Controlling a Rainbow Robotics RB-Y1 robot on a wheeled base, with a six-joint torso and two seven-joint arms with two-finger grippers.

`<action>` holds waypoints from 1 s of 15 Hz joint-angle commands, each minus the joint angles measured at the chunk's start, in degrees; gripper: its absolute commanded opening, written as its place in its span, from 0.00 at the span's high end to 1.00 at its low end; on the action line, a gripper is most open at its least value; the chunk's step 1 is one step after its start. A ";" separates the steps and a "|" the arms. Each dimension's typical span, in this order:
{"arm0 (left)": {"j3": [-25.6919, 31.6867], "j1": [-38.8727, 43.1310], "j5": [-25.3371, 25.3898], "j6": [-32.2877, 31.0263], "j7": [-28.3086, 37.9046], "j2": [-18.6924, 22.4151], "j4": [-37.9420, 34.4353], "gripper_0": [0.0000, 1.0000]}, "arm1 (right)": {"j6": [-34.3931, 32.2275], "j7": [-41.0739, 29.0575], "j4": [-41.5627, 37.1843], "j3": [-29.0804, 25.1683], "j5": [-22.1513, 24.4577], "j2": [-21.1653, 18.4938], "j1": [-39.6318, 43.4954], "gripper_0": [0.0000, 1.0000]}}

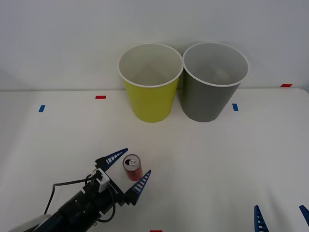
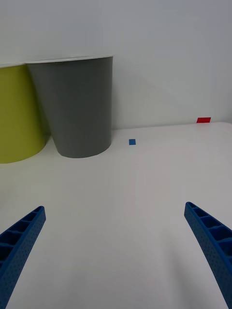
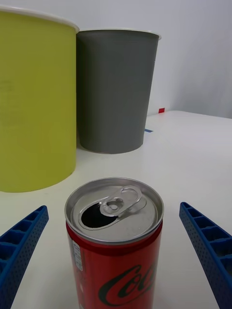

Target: Put cans in the gray bin and PET bottles in the light green bin.

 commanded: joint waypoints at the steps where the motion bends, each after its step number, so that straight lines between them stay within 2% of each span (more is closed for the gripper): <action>1: 0.00 -0.30 0.03 0.17 0.00 -0.40 -0.01 0.07 | 0.00 0.00 0.00 0.00 0.00 0.00 0.00 0.00; 2: 0.00 -0.21 0.03 0.25 0.00 -0.66 -0.01 0.10 | 0.00 0.00 0.00 0.00 0.00 0.00 0.00 0.00; 3: 0.00 -0.30 0.03 0.61 0.00 -0.84 -0.01 0.30 | 0.00 0.00 0.00 0.00 0.00 0.00 0.00 0.00; 4: 0.00 -0.30 -0.06 0.69 -0.09 -1.02 -0.01 0.84 | 0.00 0.00 0.00 0.00 0.00 0.00 0.00 0.00; 5: 0.09 -0.30 -0.24 0.61 -0.09 -0.93 -0.01 0.93 | 0.00 0.00 0.00 0.00 0.00 0.00 0.00 0.00; 15: 0.00 -0.30 -0.85 0.69 0.18 -0.93 -0.01 0.96 | 0.00 0.00 0.00 0.00 0.00 0.00 0.00 0.00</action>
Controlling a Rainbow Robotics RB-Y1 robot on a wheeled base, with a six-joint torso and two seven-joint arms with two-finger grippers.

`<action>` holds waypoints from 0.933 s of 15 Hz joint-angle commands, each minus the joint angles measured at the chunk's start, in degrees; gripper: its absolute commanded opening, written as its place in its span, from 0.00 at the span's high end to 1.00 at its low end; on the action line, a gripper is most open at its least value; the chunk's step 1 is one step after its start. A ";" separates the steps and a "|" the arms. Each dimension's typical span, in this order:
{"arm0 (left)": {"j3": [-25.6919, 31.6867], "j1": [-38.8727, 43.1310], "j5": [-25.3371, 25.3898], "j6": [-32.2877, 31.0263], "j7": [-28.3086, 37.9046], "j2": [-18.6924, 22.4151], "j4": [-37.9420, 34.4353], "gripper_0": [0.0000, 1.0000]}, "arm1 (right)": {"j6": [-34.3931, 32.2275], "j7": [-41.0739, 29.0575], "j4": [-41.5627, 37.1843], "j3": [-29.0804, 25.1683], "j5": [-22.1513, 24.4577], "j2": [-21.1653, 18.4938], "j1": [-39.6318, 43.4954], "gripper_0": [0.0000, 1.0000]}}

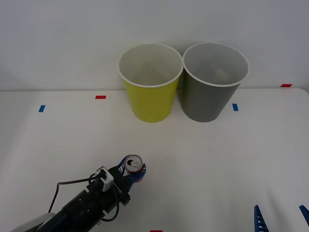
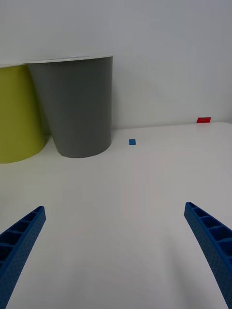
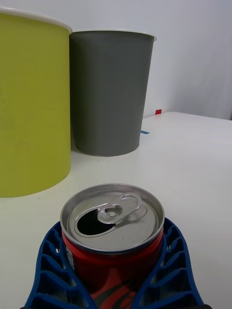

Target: Put cans in the gray bin and PET bottles in the light green bin.

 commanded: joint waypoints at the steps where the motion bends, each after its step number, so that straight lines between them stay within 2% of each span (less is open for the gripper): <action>1: 0.08 0.04 -0.10 0.56 0.11 0.20 -0.02 0.98 | 0.00 0.00 0.00 0.00 0.00 0.00 0.00 0.00; 3: 0.08 0.04 -0.10 0.91 0.28 1.43 -1.08 1.00 | 0.00 0.00 0.00 0.00 0.00 0.00 0.00 0.00; 6: 1.92 0.04 0.60 9.00 0.99 5.83 -8.99 1.00 | 0.00 0.00 0.00 0.00 0.00 0.00 0.00 0.00; 12: 9.13 0.92 1.66 26.93 3.10 9.34 -23.93 1.00 | 0.00 0.00 0.00 0.00 0.00 0.00 0.00 0.00; 14: 14.93 4.17 1.66 36.77 3.19 9.52 -31.66 1.00 | 0.00 0.00 0.00 0.00 0.00 0.00 0.00 0.00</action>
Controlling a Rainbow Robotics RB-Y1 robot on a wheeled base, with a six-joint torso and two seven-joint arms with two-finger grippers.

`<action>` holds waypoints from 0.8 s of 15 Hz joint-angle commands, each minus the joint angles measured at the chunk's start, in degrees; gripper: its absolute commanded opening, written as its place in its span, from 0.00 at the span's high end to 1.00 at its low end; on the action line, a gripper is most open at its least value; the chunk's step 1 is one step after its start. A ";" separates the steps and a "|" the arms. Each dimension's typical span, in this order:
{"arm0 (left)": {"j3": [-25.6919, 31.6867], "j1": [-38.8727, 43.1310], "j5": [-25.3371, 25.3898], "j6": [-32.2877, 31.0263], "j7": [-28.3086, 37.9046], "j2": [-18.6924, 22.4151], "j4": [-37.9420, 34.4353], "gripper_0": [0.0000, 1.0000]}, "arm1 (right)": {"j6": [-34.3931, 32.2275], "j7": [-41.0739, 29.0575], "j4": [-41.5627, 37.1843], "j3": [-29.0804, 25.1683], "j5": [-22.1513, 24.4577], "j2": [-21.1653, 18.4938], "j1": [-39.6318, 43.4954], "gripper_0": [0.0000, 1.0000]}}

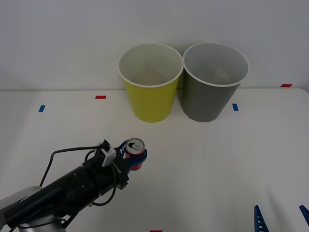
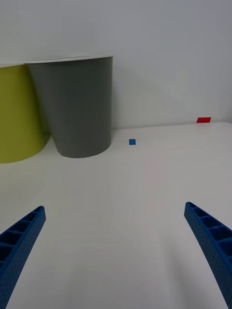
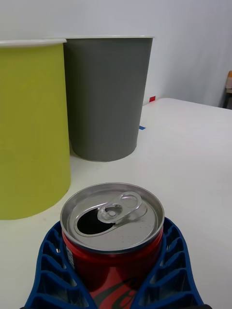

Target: Put cans in the gray bin and PET bottles in the light green bin.

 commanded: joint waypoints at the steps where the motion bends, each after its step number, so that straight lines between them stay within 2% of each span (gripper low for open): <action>1: 9.95 5.20 0.16 16.05 0.35 0.52 -12.79 1.00 | 0.00 0.00 0.00 0.00 0.00 0.00 0.00 0.00; 7: 23.84 7.40 1.30 40.04 -0.53 -0.27 -28.52 1.00 | 0.00 0.00 0.00 0.00 0.00 0.00 0.00 0.00; 8: 26.30 7.40 3.06 44.35 -0.70 -1.06 -30.71 1.00 | 0.00 0.00 0.00 0.00 0.00 0.00 0.00 0.00; 9: 30.43 7.40 7.02 50.42 -1.58 -2.73 -33.26 1.00 | 0.00 0.00 0.00 0.00 0.00 0.00 0.00 0.00; 12: 41.50 7.14 16.68 61.93 -11.34 -8.36 -36.52 1.00 | 0.00 0.00 0.00 0.00 0.00 0.00 0.00 0.00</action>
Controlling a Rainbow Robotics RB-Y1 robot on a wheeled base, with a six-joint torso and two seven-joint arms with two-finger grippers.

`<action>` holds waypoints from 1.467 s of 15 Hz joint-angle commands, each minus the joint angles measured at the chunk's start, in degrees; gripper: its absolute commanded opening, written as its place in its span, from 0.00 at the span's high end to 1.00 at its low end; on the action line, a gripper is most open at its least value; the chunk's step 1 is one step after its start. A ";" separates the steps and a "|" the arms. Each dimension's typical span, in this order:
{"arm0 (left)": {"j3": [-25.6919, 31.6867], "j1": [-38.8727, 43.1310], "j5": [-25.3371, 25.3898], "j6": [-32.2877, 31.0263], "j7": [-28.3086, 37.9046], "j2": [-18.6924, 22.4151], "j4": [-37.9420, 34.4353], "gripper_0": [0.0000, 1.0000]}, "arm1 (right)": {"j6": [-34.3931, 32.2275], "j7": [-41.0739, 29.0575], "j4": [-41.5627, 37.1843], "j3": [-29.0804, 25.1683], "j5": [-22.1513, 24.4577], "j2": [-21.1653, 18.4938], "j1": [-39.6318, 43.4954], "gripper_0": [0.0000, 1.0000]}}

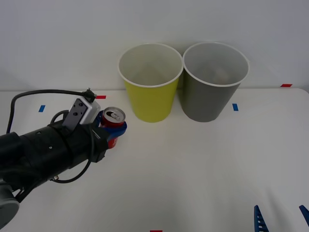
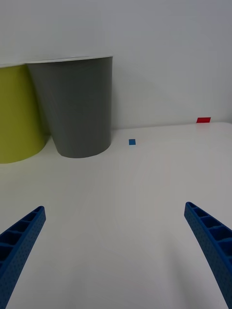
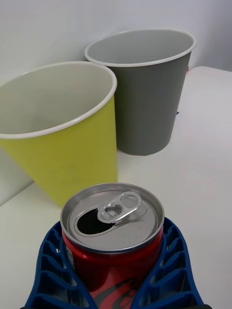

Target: Put cans in the gray bin and PET bottles in the light green bin.

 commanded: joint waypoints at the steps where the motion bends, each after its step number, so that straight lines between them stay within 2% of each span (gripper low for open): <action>1: 12.59 -0.90 11.54 11.23 -11.55 -6.90 -3.62 1.00 | 0.00 0.00 0.00 0.00 0.00 0.00 0.00 0.00; 4: 19.18 -5.20 16.02 17.82 -16.65 -10.15 -3.62 1.00 | 0.00 0.00 0.00 0.00 0.00 0.00 0.00 0.00; 8: 24.46 -12.32 19.62 24.94 -16.03 -13.93 -3.62 1.00 | 0.00 0.00 0.00 0.00 0.00 0.00 0.00 0.00; 13: 25.25 -19.62 20.06 24.94 -13.04 -16.30 -2.66 1.00 | 0.00 0.00 0.00 0.00 0.00 0.00 0.00 0.00; 17: 23.75 -26.12 19.01 24.42 -3.02 -17.27 -0.19 1.00 | 0.00 0.00 0.00 0.00 0.00 0.00 0.00 0.00; 19: 21.55 -29.02 17.95 21.87 0.14 -17.18 2.71 1.00 | 0.00 0.00 0.00 0.00 0.00 0.00 0.00 0.00; 22: 16.55 -32.71 16.99 15.01 0.32 -17.27 8.86 1.00 | 0.00 0.00 0.00 0.00 0.00 0.00 0.00 0.00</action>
